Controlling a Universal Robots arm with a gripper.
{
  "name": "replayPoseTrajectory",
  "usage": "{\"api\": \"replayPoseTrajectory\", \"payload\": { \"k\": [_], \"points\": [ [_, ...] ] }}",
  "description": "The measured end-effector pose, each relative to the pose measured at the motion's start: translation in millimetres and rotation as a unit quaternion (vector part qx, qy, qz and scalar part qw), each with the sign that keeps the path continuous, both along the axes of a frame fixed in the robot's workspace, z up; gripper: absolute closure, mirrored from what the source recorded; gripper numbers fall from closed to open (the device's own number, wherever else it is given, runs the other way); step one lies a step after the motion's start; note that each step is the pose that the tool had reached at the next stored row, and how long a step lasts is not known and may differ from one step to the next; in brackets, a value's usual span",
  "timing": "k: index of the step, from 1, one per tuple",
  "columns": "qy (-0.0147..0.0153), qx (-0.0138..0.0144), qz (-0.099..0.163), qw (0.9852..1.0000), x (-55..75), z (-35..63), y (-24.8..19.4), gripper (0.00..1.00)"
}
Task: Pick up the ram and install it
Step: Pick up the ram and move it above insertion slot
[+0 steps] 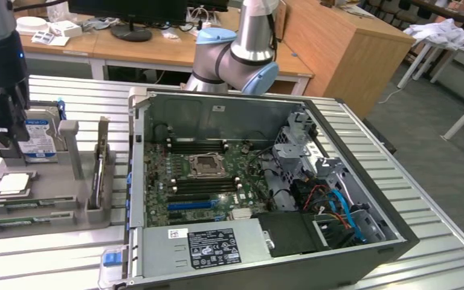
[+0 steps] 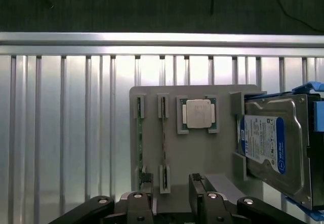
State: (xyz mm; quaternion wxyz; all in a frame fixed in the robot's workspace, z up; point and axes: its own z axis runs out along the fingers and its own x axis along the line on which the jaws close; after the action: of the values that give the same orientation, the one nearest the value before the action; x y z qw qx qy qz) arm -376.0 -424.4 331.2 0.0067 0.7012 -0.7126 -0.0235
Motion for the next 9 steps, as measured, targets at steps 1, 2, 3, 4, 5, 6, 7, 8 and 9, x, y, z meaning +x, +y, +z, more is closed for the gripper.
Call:
{"api": "replayPoseTrajectory", "payload": {
  "k": [1,2,3,4,5,6,7,8,9],
  "points": [
    [0.0000,-0.0001,0.002,1.0000,0.0,-1.7,0.0,0.58],
    [0.0000,0.0000,0.003,1.0000,0.0,-3.5,0.0,0.58],
    [0.0000,0.0000,0.005,1.0000,0.0,-5.4,0.0,0.58],
    [0.0000,-0.0001,0.006,1.0000,0.0,-7.2,0.0,0.58],
    [0.0000,-0.0001,0.008,1.0000,0.0,-9.0,0.0,0.58],
    [0.0000,-0.0001,0.009,1.0000,0.0,-10.8,0.0,0.58],
    [-0.0001,0.0000,0.011,0.9999,0.0,-12.7,0.0,0.58],
    [0.0000,-0.0001,0.012,0.9999,0.0,-14.4,0.0,0.58],
    [-0.0001,0.0000,0.014,0.9999,0.0,-16.1,0.0,0.58]
  ]
}}
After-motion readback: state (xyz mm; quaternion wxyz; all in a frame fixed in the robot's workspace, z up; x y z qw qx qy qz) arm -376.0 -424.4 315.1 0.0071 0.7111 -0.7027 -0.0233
